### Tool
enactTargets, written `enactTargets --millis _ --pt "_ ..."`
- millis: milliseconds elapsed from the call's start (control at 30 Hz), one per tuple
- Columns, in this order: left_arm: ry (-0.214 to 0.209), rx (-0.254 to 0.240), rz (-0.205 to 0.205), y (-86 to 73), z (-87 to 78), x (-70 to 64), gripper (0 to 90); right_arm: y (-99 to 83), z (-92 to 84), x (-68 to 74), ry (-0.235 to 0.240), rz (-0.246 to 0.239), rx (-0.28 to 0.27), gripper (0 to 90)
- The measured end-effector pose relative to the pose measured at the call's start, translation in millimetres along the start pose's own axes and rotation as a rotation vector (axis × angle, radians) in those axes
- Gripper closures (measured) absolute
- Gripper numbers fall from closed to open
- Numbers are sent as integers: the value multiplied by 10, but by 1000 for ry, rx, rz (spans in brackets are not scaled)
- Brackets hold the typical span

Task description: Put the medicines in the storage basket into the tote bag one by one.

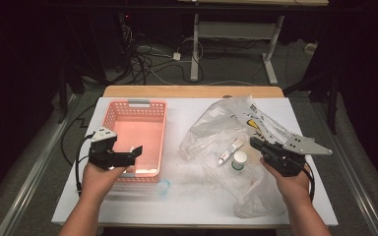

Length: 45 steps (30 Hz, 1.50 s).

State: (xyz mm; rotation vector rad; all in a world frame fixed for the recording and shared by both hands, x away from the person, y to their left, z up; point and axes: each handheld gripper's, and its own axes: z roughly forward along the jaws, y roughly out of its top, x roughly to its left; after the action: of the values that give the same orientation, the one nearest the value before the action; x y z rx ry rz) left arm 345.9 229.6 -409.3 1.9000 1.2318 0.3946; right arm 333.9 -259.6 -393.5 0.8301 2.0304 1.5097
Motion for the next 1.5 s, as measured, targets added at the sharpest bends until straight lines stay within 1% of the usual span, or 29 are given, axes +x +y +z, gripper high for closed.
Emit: enactTargets --millis 67,133,167,233,333,400,467,500,567,633,700,733,800,833,900,933,1000,1100,1233,1300,1367,1433,1500 --pt "5 36 -1 38 51 24 0 2 4 9 1 0 3 900" --pt "-5 72 -16 77 96 56 0 6 4 11 5 -7 -3 900" --pt "-7 88 -20 96 119 68 0 8 0 14 2 -3 -1 900" --pt "-6 122 -18 132 167 88 1 7 -1 12 3 -4 -2 900" --pt "12 172 -25 179 224 118 27 3 6 9 4 -6 -2 900" --pt "18 226 -36 208 271 149 49 5 3 9 3 -4 -4 900" --pt "18 298 -53 227 325 174 61 7 -6 8 1 -1 -2 900" --pt "22 322 -59 231 347 184 70 7 -9 8 -1 2 -1 900" --pt "42 363 -56 237 379 195 107 6 -10 6 1 2 -2 900" --pt "56 417 -52 238 421 208 144 6 -11 8 1 2 -1 900" --pt "45 459 -72 247 456 232 167 9 -14 14 1 9 -3 900" --pt "38 478 -85 249 475 242 183 10 -15 8 2 -2 -5 900" --pt "20 543 -112 255 531 268 196 13 -12 14 4 -2 -9 900" --pt "20 574 -120 259 557 278 196 14 -11 18 6 -1 -9 900" --pt "22 619 -130 267 598 285 206 16 -12 24 7 -3 -8 900" --pt "32 645 -133 267 621 283 230 17 -12 25 8 -4 -8 900" --pt "43 692 -136 261 669 277 247 17 -13 25 6 -2 -9 900" --pt "65 725 -146 262 712 279 304 20 -13 27 7 -4 -9 900" --pt "66 764 -146 256 763 279 387 18 -7 25 10 -6 -10 900" --pt "68 778 -136 255 785 269 424 17 -9 24 9 -3 -9 900" --pt "77 788 -123 252 803 257 481 18 -13 21 7 -1 -9 900" --pt "86 798 -106 249 822 239 519 20 -15 21 7 -1 -9 900" --pt "90 806 -93 249 835 221 530 20 -17 21 7 0 -9 900"
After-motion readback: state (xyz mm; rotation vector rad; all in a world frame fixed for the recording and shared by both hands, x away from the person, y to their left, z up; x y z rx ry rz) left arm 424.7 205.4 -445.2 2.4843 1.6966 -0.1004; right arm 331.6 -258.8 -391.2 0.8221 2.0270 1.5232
